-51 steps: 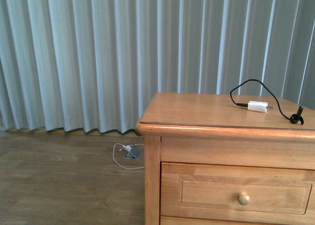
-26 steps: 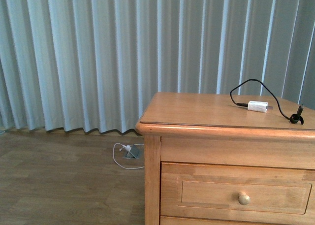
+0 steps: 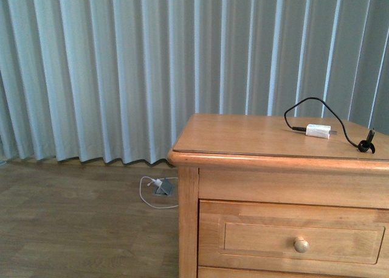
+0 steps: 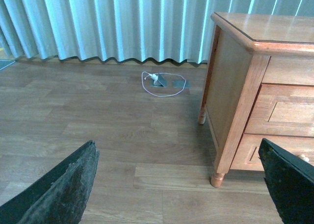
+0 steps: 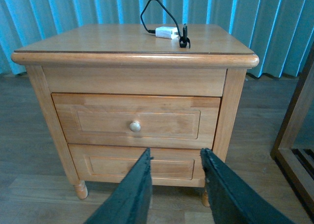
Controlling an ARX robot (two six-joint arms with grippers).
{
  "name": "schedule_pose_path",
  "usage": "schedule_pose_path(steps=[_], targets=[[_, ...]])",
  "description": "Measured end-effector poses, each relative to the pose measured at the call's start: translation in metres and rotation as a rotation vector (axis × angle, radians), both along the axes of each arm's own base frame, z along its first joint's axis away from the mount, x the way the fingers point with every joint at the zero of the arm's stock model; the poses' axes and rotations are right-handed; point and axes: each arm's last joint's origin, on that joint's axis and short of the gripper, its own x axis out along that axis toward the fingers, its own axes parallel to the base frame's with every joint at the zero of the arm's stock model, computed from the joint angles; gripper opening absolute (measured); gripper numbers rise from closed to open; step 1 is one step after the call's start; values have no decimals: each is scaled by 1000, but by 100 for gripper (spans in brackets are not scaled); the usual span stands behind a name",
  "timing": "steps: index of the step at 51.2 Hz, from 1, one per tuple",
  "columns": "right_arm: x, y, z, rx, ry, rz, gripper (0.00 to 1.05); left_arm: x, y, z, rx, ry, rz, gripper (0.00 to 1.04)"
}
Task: Place pink marker in drawer with both arms
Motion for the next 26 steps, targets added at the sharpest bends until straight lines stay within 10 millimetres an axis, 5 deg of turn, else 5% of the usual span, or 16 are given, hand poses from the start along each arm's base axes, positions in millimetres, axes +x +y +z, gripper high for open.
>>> schedule_pose_path(steps=[15,26], targets=[[0,0,0,0,0,0,97,0,0,0,0,0,0,99],[0,0,0,1,0,0,96,0,0,0,0,0,0,99]])
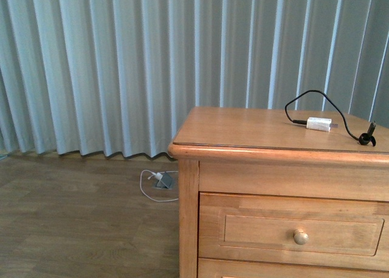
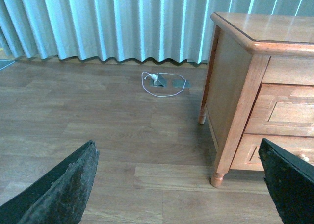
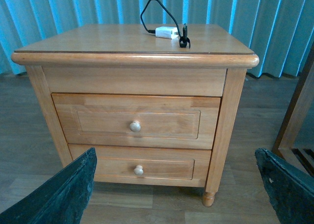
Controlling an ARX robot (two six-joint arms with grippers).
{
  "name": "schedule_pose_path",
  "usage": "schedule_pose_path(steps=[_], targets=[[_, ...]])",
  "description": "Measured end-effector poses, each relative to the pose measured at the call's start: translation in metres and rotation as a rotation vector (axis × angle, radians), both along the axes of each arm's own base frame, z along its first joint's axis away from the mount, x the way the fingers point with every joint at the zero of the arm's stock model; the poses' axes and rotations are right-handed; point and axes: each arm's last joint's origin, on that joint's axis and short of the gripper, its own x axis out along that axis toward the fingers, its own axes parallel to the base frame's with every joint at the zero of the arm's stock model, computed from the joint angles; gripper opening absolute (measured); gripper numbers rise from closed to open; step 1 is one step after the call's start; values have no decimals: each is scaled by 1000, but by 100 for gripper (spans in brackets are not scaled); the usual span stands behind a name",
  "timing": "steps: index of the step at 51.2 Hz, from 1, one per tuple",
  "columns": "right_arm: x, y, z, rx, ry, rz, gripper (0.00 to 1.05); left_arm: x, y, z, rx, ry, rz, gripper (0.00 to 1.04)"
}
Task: Place pink marker in drawer with both arms
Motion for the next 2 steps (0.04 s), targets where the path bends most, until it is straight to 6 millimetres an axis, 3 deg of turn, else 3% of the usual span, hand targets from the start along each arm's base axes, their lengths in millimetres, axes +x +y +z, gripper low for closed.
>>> schedule_pose_path(steps=[2], targets=[[0,0,0,0,0,0,96,0,0,0,0,0,0,99]])
